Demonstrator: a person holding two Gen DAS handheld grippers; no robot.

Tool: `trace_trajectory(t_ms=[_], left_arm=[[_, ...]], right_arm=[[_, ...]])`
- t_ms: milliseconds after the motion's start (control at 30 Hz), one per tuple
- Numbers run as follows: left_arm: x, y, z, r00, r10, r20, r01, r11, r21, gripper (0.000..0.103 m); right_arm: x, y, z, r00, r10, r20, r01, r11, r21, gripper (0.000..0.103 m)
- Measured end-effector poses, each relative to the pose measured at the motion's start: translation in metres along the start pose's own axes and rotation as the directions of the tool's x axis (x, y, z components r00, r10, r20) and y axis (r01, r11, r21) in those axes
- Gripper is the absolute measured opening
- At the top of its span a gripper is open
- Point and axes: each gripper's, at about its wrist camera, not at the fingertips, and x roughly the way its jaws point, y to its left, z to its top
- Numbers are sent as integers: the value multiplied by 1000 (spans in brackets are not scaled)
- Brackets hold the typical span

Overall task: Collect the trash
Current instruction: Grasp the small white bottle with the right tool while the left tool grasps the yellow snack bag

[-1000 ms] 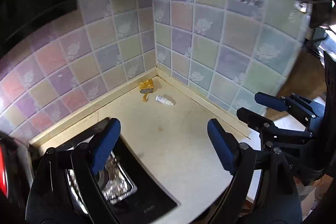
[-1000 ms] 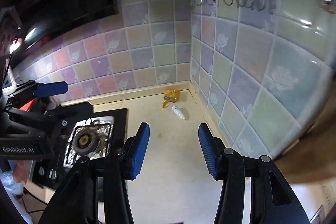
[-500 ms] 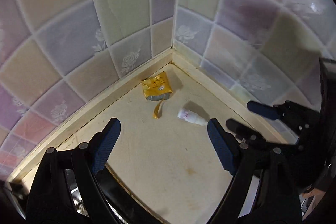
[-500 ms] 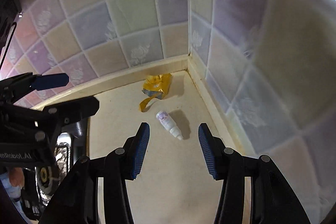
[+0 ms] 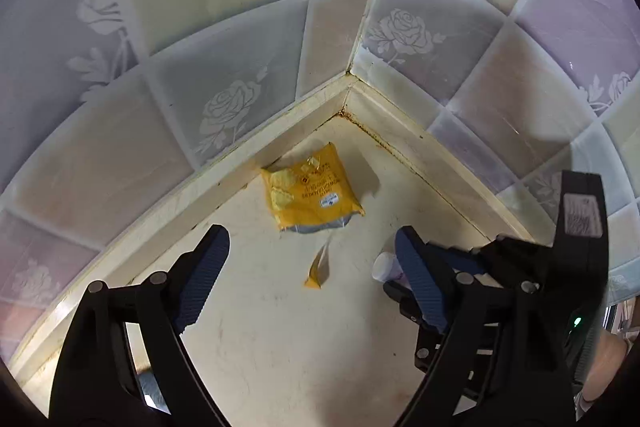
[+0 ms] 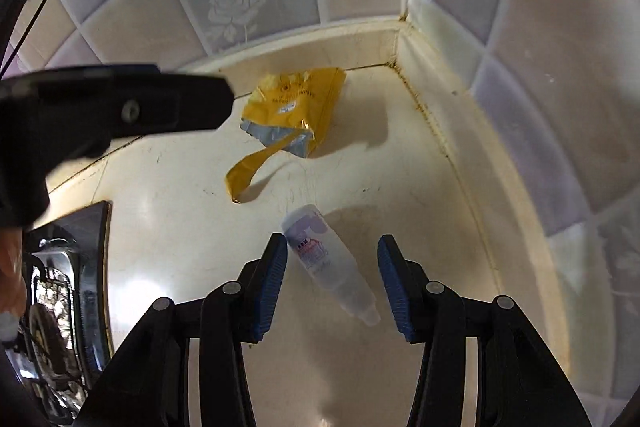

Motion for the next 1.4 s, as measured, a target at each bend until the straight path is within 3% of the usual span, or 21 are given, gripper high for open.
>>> trace_trajectory(t_ms=[67, 233, 600, 667, 833, 900, 933, 1133, 1400], left_arm=[[6, 0, 2, 1000, -9, 1, 9, 1000, -1, 85], [21, -1, 5, 1000, -20, 5, 20, 1000, -22, 89], [75, -11, 14, 997, 62, -38, -64, 996, -66, 86], [81, -10, 13, 997, 69, -47, -72, 994, -81, 71], [86, -12, 12, 997, 67, -45, -71, 994, -88, 46], [81, -15, 11, 998, 50, -42, -53, 995, -82, 19], [78, -16, 11, 998, 39, -43, -43, 996, -84, 15], [42, -29, 5, 1000, 23, -18, -24, 996, -82, 8], [-34, -52, -11, 999, 44, 8, -43, 997, -69, 6]], right_arm=[[9, -4, 1, 1000, 22, -7, -22, 1000, 10, 24], [17, -17, 3, 999, 14, 38, -16, 997, 72, 24], [-1, -28, -14, 992, -29, 123, 6, 984, 180, 24], [-4, -29, -15, 991, -29, 129, 4, 983, 184, 24], [-12, -31, -22, 990, -24, 140, -4, 980, 197, 24], [-21, -37, -24, 989, -23, 145, -7, 980, 199, 24], [-24, -37, -25, 989, -23, 148, -8, 980, 200, 24], [-52, -30, -32, 983, -18, 182, -20, 979, 205, 24], [-129, -11, -53, 969, -10, 245, -35, 983, 180, 24]])
